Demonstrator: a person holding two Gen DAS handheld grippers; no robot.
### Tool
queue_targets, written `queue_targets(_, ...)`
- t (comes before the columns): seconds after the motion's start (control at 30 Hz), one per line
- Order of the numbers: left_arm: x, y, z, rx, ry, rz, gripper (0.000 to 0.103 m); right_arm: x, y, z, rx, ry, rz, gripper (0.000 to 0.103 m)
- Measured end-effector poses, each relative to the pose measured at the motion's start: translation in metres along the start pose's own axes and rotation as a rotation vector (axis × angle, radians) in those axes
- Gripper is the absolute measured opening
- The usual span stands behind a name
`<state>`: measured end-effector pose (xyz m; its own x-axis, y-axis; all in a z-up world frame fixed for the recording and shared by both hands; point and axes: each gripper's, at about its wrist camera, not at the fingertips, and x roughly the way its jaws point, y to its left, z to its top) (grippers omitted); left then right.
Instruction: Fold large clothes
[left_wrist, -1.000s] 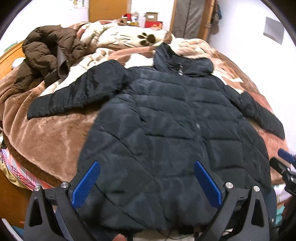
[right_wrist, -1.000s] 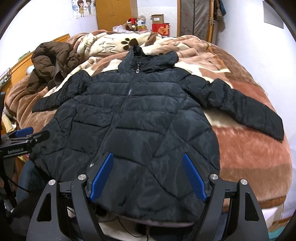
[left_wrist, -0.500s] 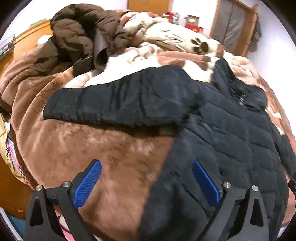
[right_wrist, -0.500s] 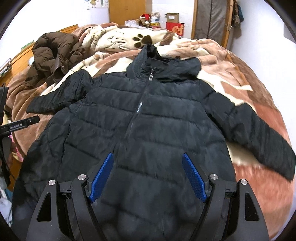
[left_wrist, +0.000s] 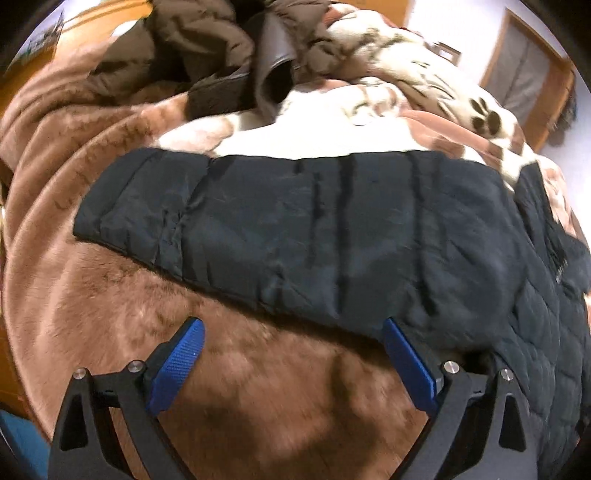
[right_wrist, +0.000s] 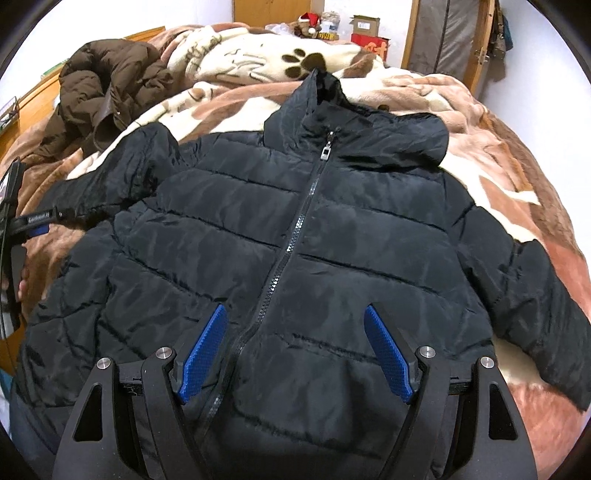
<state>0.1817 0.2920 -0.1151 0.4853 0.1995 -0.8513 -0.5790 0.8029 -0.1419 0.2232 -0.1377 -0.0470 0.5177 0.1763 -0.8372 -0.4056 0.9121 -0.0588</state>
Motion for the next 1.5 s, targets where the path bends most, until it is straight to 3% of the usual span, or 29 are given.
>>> queue_targets(0.23,0.03,0.033,0.015,-0.126,-0.022,0.015,0.098,0.019,-0.007,-0.003,0.01,0.031,-0.012,0.077)
queue_targets(0.33,0.038,0.037,0.023,-0.132,-0.044,0.027,0.095,0.025,-0.011,-0.004,0.017,0.041,-0.015,0.077)
queue_targets(0.43,0.045,0.037,0.032,-0.133,-0.05,0.047,0.076,0.027,-0.016,-0.006,0.026,0.047,-0.019,0.077)
queue_targets(0.57,0.038,0.035,0.042,-0.117,-0.06,0.04,0.034,0.026,-0.021,-0.009,0.032,0.054,-0.032,0.077)
queue_targets(0.67,0.019,0.027,0.049,-0.081,-0.077,0.03,0.023,0.023,-0.024,-0.013,0.027,0.065,-0.041,0.077)
queue_targets(0.83,-0.038,0.002,0.06,-0.025,-0.157,-0.029,0.021,0.01,-0.03,-0.021,0.035,0.055,-0.058,0.077)
queue_targets(1.0,-0.109,-0.037,0.068,0.062,-0.252,-0.136,0.021,-0.006,-0.044,-0.028,0.073,0.044,-0.069,0.077)
queue_targets(1.17,-0.162,-0.094,0.07,0.178,-0.294,-0.279,0.021,-0.021,-0.061,-0.034,0.111,0.023,-0.072,0.077)
queue_targets(1.27,-0.175,-0.138,0.062,0.256,-0.267,-0.374,0.021,-0.029,-0.075,-0.037,0.16,0.008,-0.06,0.077)
queue_targets(1.5,-0.151,-0.242,0.015,0.462,-0.18,-0.442,0.021,-0.038,-0.109,-0.052,0.243,-0.021,-0.046,0.077)
